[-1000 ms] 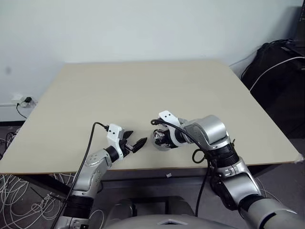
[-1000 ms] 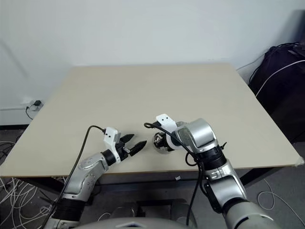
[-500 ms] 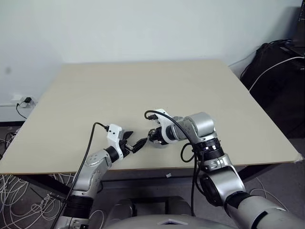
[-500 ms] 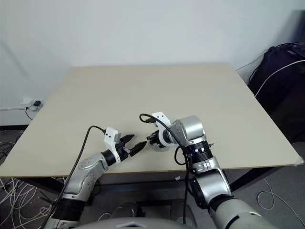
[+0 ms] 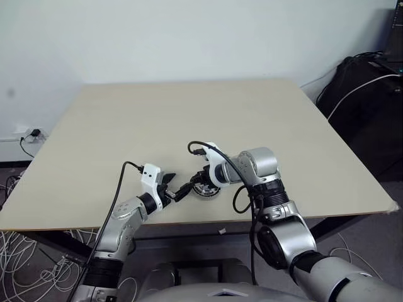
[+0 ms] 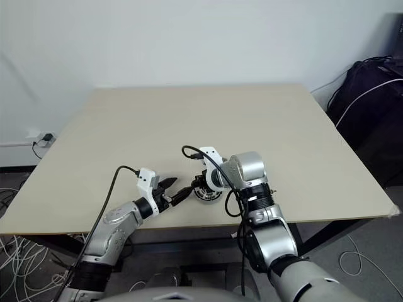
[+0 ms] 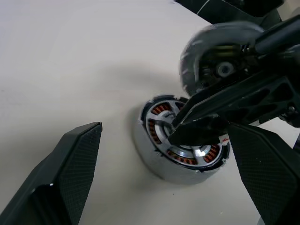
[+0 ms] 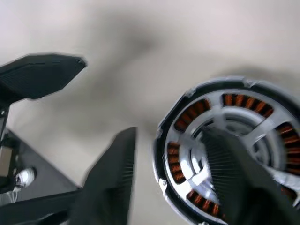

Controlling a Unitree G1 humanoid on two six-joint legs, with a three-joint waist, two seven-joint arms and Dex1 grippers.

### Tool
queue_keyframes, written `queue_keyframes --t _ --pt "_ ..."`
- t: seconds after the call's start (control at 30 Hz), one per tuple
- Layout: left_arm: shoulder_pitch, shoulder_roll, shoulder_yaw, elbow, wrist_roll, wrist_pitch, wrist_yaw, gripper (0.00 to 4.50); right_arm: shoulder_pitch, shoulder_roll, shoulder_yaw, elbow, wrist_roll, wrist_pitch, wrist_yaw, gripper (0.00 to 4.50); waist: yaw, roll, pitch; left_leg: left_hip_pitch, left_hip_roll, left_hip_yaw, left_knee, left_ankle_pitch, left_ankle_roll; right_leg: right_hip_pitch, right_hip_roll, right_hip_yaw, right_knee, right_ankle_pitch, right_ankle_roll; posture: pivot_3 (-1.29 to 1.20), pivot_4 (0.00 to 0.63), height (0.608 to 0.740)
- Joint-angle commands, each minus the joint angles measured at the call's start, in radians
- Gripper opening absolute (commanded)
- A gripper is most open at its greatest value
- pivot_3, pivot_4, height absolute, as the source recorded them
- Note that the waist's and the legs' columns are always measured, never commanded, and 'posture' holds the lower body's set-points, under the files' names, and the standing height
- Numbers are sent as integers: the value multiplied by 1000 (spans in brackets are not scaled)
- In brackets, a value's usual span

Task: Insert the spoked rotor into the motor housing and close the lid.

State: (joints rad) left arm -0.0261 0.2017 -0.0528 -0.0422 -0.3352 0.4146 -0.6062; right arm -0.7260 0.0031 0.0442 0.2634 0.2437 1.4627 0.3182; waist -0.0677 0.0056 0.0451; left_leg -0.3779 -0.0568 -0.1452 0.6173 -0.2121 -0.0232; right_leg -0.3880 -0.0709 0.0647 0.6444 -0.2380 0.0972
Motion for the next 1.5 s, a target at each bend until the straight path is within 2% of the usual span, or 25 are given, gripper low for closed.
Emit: queue_keyframes --t 0.03,0.13,0.27,0.37,0.5,0.67,0.73,0.87,0.97,1.1,1.37,1.5 --pt "-15 -3 0 -2 -10 -24 -9 4500 -37 17 -24 -6 24 -17 -1 3641 1 0 0 0 0 0 -1 0 0 0 0 0 0 0 0 0 0 740" --pt "-16 -6 0 8 -7 -32 -13 4500 -48 29 -47 -6 38 -8 -3 4467 0 0 0 0 0 0 -2 0 0 -2 0 0 0 1 2 0 0 740" --pt "-19 -7 1 25 -4 -42 -20 4500 -73 65 -121 -7 77 3 8 4467 -1 0 0 0 0 1 -3 0 0 -2 0 0 0 1 2 0 0 740" --pt "-19 -7 2 33 -3 -50 -27 4500 -112 107 -222 -5 125 -8 25 4467 -2 1 0 0 0 1 -3 0 0 -2 0 0 0 1 2 0 0 740" --pt "-20 -5 -2 36 -5 -53 -29 4500 -171 111 -295 -1 178 -101 42 4467 -1 1 0 -1 1 1 -3 0 0 -3 0 0 0 1 2 0 0 740" --pt "-19 -3 -4 29 -8 -48 -28 4500 -154 -30 -91 27 11 -511 71 4467 0 1 0 -1 0 1 -3 0 0 -2 0 0 -1 2 3 0 0 740" --pt "-19 -3 -4 27 -9 -47 -27 4500 -129 -128 29 79 -118 -719 78 4467 -2 1 0 -1 0 2 -3 0 0 -2 0 1 -2 2 3 0 0 740" --pt "-18 -4 -2 25 -10 -47 -26 4500 -90 -252 134 158 -264 -998 66 4467 -4 1 0 -1 0 3 -3 0 0 -2 0 2 -2 2 3 0 0 740" --pt "-17 -3 -1 22 -9 -53 -27 4500 -69 -297 142 206 -309 -1102 51 3864 -13 1 0 -2 1 4 -4 0 0 0 0 3 -1 2 2 0 0 740" --pt "-7 12 -4 8 2 -77 -38 4500 -8 -372 143 243 -353 -1200 65 2603 -7 1 0 -2 0 3 -3 0 0 2 0 3 -1 1 2 0 0 740" --pt "5 59 -13 -7 -3 -71 -81 4500 162 -482 132 222 -380 -1271 116 17 4 0 0 0 0 3 -2 1 1 6 0 3 -2 -2 -3 0 0 740" --pt "13 64 -16 -22 -6 -60 -86 4500 274 -530 139 154 -361 -1289 212 17 5 0 0 0 0 3 -2 0 1 6 0 3 -2 -2 -3 0 0 740"
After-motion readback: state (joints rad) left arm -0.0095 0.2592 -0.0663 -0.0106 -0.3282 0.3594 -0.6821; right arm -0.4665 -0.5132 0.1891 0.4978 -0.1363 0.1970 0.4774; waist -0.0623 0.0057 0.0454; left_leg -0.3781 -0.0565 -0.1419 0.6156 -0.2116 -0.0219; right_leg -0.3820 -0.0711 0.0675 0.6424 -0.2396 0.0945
